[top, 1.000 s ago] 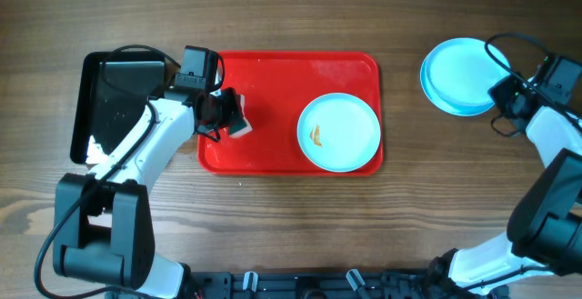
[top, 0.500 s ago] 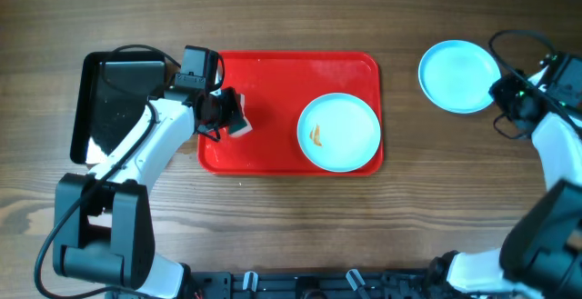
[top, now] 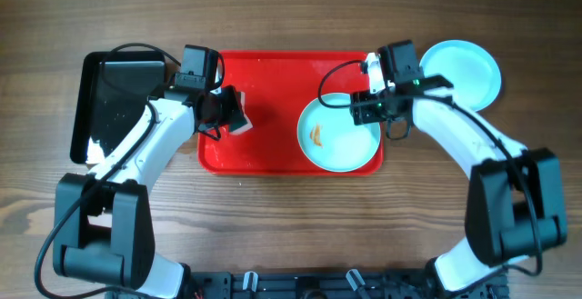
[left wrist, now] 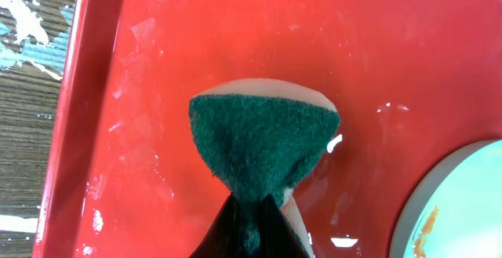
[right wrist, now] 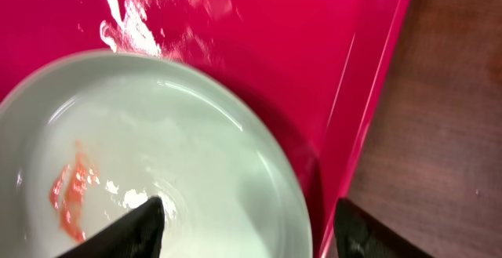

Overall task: Clean dirty plates on tray and stack at the side
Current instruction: 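Move the right gripper back to grasp the rim of the last plate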

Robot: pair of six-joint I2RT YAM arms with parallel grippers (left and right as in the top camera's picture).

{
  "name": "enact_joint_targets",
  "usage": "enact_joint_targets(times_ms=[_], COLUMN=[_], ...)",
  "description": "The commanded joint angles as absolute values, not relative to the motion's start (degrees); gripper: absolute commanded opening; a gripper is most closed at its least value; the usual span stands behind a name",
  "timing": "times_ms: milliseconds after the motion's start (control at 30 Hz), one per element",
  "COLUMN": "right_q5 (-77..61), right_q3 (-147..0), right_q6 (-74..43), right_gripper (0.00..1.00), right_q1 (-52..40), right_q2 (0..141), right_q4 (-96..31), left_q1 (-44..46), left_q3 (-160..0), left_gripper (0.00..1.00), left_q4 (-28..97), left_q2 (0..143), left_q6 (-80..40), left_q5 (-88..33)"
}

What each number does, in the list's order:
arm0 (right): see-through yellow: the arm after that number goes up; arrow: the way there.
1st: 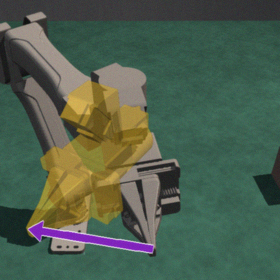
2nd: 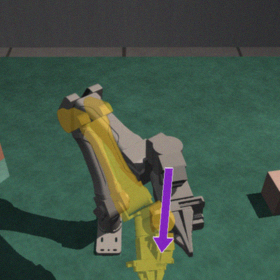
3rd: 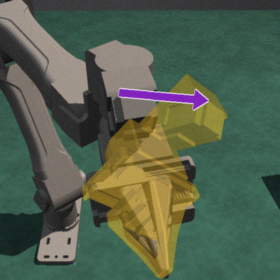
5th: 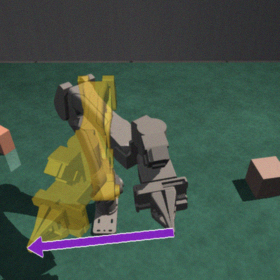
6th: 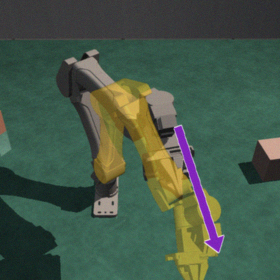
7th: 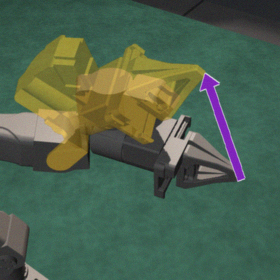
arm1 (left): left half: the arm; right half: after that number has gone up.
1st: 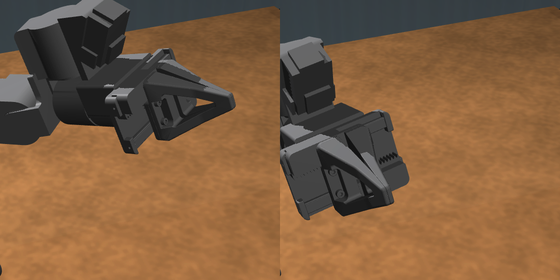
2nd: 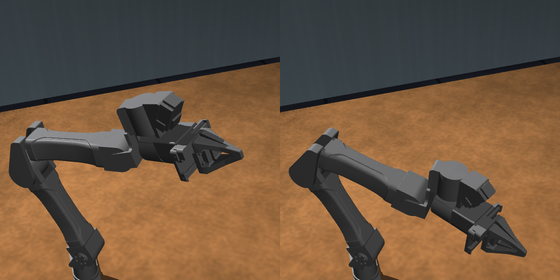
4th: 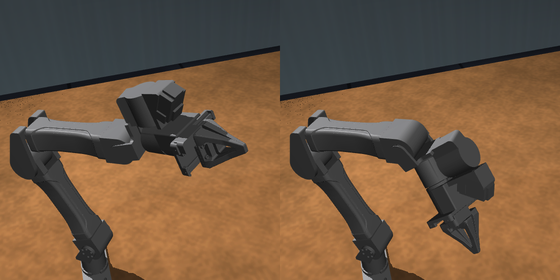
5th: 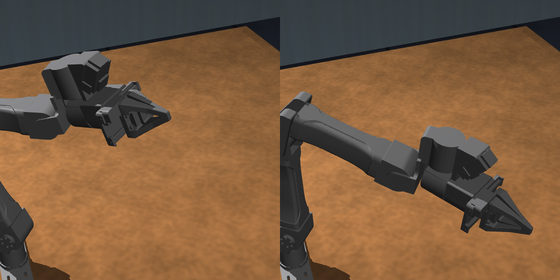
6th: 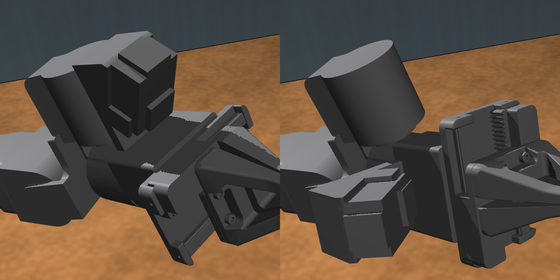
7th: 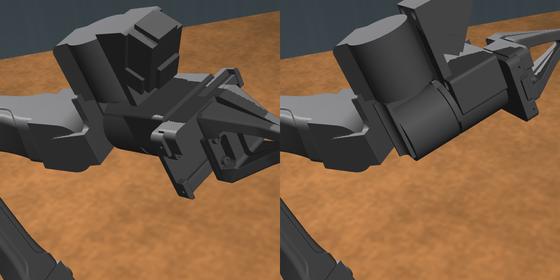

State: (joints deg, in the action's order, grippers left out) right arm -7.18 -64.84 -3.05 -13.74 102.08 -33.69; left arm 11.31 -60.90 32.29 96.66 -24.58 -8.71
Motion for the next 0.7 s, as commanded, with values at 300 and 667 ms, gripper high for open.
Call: enact_joint_targets(times_ms=[300,667], right_q5=[-6.7,-13.7], right_q3=[-86.1,-86.1], right_q6=[10.7,9.8], right_gripper=[0.65,0.08], right_q1=[-13.7,-14.0], right_q2=[118.1,122.1], right_q4=[-48.1,-48.3], left_q1=[11.4,11.4], left_q3=[-60.6,-60.6], left_gripper=[0.04,0.04], left_q4=[32.4,32.3], left_q2=[97.2,97.2], left_q6=[-24.9,-24.9], left_q5=[-9.6,-9.6])
